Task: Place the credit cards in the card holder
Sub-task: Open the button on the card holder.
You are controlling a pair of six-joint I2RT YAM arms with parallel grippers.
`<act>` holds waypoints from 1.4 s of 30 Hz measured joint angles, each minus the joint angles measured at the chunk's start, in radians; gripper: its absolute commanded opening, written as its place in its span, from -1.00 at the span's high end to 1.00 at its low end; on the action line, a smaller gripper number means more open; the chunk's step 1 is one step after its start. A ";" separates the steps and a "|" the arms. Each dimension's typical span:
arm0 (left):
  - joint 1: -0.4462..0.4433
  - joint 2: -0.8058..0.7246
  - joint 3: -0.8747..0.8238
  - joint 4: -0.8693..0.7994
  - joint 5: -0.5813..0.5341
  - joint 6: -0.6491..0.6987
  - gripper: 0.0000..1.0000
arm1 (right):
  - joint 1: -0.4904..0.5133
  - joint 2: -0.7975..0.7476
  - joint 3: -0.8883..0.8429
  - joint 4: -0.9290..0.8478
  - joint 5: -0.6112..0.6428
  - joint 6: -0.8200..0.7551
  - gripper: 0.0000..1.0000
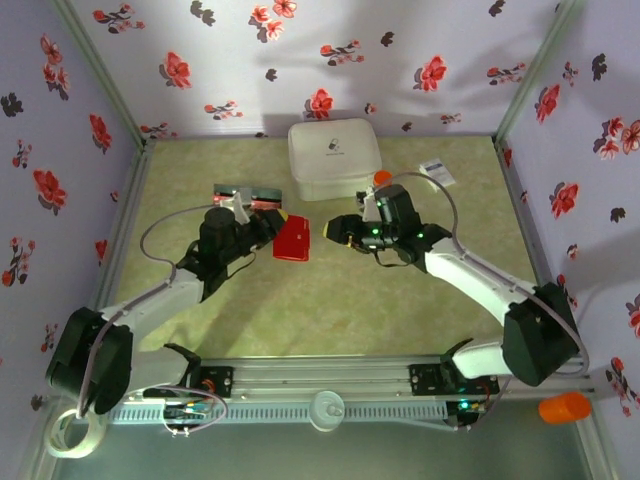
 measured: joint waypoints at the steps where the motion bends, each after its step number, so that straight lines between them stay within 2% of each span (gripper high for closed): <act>1: -0.007 -0.003 0.000 -0.005 -0.016 0.000 1.00 | 0.012 -0.001 0.023 -0.039 0.032 -0.024 -0.12; 8: -0.051 -0.003 0.000 -0.014 -0.093 0.000 1.00 | 0.130 0.074 0.210 -0.227 0.206 -0.137 -0.17; 15: -0.071 0.037 0.000 -0.010 -0.120 0.000 1.00 | 0.238 0.204 0.343 -0.286 0.312 -0.188 -0.19; 21: -0.077 0.049 0.001 -0.014 -0.130 0.000 1.00 | 0.285 0.286 0.369 -0.320 0.396 -0.208 -0.12; 28: -0.084 0.051 0.001 -0.021 -0.141 0.001 1.00 | 0.298 0.290 0.286 -0.281 0.474 -0.200 0.17; 33: -0.087 0.049 0.001 -0.010 -0.141 -0.002 1.00 | 0.272 0.290 0.198 -0.273 0.582 -0.175 0.35; 38: -0.090 0.024 0.001 -0.002 -0.142 -0.004 1.00 | 0.188 0.290 0.129 -0.283 0.633 -0.166 0.31; 42: -0.090 0.004 0.001 0.006 -0.148 -0.004 1.00 | 0.153 0.236 0.097 -0.293 0.622 -0.166 0.18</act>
